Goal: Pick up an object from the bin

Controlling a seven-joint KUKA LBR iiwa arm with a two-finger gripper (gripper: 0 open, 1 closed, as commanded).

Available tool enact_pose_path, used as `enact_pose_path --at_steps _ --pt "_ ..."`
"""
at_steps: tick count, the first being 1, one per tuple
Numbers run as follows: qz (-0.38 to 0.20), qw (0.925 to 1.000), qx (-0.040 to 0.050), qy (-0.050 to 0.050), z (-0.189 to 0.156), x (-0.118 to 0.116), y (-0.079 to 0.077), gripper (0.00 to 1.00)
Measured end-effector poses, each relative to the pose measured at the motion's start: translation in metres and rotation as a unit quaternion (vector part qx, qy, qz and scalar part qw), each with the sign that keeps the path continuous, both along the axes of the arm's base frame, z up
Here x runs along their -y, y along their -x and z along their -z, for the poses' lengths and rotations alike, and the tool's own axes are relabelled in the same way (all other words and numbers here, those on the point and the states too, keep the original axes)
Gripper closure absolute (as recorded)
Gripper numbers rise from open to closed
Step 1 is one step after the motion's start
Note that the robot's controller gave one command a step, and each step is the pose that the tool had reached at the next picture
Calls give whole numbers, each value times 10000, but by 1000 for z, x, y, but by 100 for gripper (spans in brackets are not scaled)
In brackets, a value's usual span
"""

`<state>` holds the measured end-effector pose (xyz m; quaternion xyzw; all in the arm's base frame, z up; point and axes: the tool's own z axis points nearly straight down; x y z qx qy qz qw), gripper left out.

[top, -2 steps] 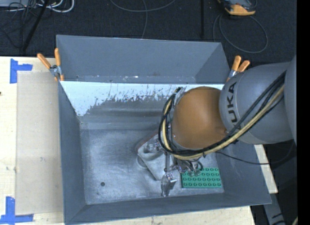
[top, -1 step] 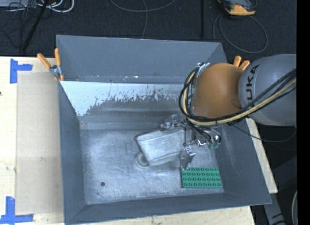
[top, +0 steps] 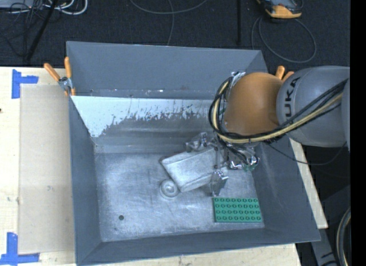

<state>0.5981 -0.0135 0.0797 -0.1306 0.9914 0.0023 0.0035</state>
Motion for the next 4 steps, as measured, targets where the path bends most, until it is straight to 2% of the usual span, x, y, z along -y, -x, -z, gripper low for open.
enact_pose_path --at_steps 1,2,3,4 --pt "29 10000 8 5 -2 2 0 100" --pt "-3228 9465 2 34 -129 -6 5 100" --pt "-3526 9357 64 59 -8 -23 25 100" --pt "-3774 9260 12 43 -92 -23 30 100"
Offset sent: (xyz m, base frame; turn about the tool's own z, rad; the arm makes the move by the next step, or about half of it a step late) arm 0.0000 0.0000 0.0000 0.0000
